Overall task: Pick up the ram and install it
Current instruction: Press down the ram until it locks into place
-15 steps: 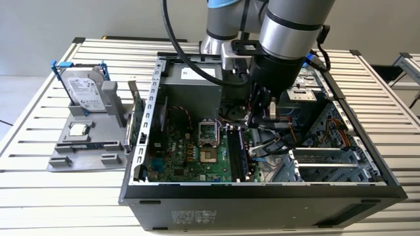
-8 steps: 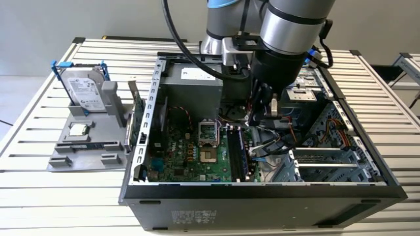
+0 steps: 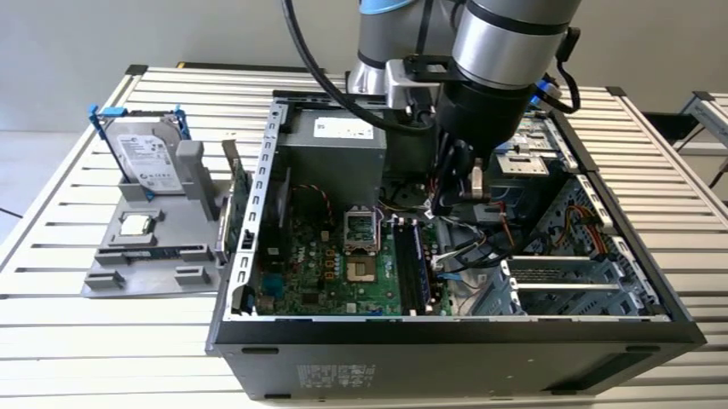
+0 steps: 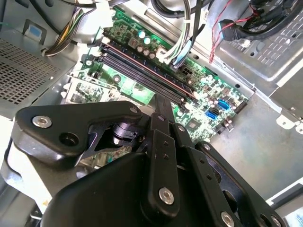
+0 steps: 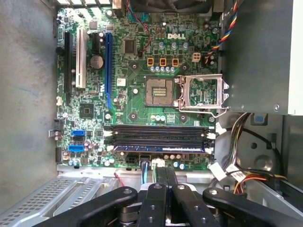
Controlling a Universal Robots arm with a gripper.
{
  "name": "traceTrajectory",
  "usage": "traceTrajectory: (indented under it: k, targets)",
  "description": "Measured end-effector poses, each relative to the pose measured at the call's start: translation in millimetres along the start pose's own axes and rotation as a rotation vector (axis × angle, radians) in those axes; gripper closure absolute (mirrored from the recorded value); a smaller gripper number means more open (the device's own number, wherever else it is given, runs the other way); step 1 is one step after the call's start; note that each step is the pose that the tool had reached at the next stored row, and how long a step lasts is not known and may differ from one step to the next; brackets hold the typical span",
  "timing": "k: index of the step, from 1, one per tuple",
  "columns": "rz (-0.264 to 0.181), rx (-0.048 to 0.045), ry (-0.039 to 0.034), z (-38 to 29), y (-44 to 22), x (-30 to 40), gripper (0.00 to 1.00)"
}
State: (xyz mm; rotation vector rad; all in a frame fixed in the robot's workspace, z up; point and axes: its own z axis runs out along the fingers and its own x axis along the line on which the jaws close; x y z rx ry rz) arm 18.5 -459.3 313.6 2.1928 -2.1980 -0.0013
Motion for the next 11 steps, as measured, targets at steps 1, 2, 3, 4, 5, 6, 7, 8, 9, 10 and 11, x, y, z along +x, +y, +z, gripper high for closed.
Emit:
traceTrajectory:
  k: [1,2,3,4,5,6,7,8,9,10,11]
  targets:
    - [0.000,0.0000,0.0001,-0.5,0.0,0.0,1.00]
    - [0.000,0.0000,0.0001,-0.9,0.0,0.0,1.00]
    - [0.000,0.0000,0.0000,-1.3,0.0,0.0,1.00]
    - [0.000,0.0000,0.0000,-1.5,0.0,0.0,1.00]
    - [0.000,0.0000,-0.0001,-1.6,0.0,0.0,1.00]
    - [0.000,0.0001,-0.0003,-1.6,0.0,0.0,1.00]
    - [0.000,0.0000,0.0000,-1.7,0.0,0.0,1.00]
    - [0.000,0.0000,0.0002,-1.8,0.0,0.1,1.00]
    - [0.000,0.0000,0.0003,-1.8,0.0,0.1,1.00]
    - [0.000,0.0000,0.0002,-1.8,0.0,0.0,1.00]
    - [0.000,0.0000,0.0003,-1.8,0.0,0.0,1.00]
